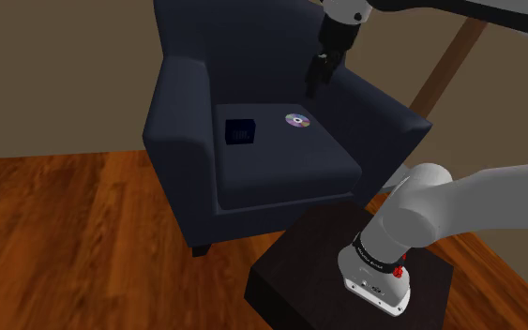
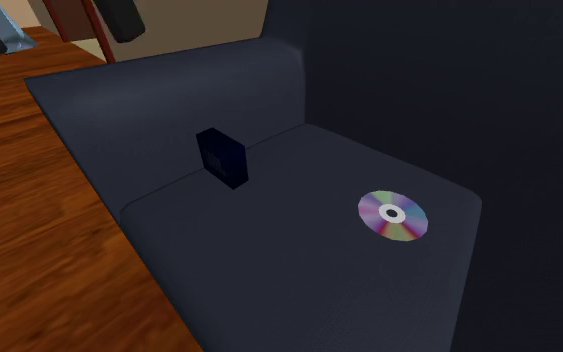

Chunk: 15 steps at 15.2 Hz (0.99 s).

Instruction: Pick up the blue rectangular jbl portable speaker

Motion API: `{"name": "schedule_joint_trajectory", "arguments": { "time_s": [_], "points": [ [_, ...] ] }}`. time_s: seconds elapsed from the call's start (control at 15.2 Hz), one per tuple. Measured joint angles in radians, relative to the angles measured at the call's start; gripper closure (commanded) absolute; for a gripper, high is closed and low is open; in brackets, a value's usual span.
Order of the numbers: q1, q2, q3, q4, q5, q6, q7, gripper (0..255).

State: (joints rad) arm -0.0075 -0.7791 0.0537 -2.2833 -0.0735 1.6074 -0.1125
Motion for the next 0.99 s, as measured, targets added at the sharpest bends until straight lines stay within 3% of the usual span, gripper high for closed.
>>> {"name": "schedule_joint_trajectory", "arguments": {
  "time_s": [0.33, 0.99],
  "points": [
    [0.007, 0.083, -0.031, -0.011, -0.001, 0.080, -0.050, 0],
    [0.038, 0.430, -0.101, 0.057, 0.030, 0.305, -0.211, 0]
  ]
}}
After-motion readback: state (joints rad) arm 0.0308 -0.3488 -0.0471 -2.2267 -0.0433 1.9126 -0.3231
